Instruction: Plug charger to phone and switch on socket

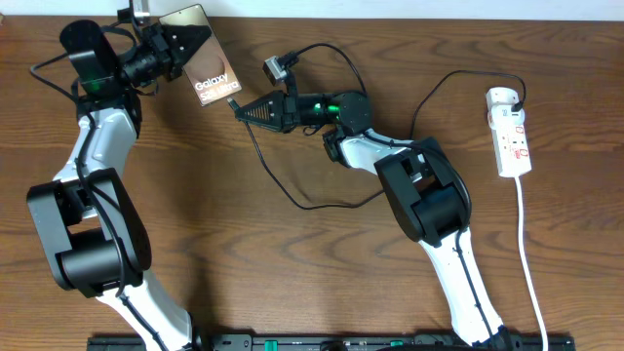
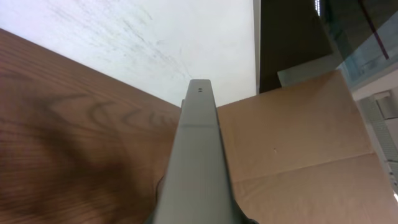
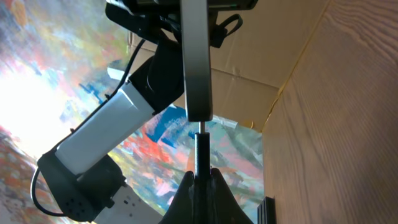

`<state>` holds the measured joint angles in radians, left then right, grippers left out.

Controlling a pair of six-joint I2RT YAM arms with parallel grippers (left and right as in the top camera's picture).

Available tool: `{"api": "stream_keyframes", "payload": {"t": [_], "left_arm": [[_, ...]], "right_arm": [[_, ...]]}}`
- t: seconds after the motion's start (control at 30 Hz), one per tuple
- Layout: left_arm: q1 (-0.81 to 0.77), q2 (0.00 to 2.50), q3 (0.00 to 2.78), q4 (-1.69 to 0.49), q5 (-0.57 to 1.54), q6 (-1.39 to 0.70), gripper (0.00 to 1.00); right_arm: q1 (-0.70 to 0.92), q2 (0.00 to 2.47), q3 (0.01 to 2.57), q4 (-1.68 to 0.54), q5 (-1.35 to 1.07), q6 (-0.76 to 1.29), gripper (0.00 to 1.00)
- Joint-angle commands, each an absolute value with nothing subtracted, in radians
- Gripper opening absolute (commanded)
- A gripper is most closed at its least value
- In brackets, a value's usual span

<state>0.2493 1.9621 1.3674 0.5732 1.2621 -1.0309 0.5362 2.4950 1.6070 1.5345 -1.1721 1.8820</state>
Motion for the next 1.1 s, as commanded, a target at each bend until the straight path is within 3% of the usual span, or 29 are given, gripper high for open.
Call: {"api": "stream_keyframes", "payload": {"t": [0.0, 1.07], "left_arm": [[0.257, 1.959, 1.375, 0.585, 1.283, -1.019, 0.07], [0.255, 1.959, 1.370, 0.577, 1.264, -1.027, 0.07]], "right_arm": [[0.537, 2.474, 1.628, 1.575, -1.153, 1.893, 0.01], [0.557, 2.474, 1.629, 1.575, -1.134, 1.892, 0.01]]}}
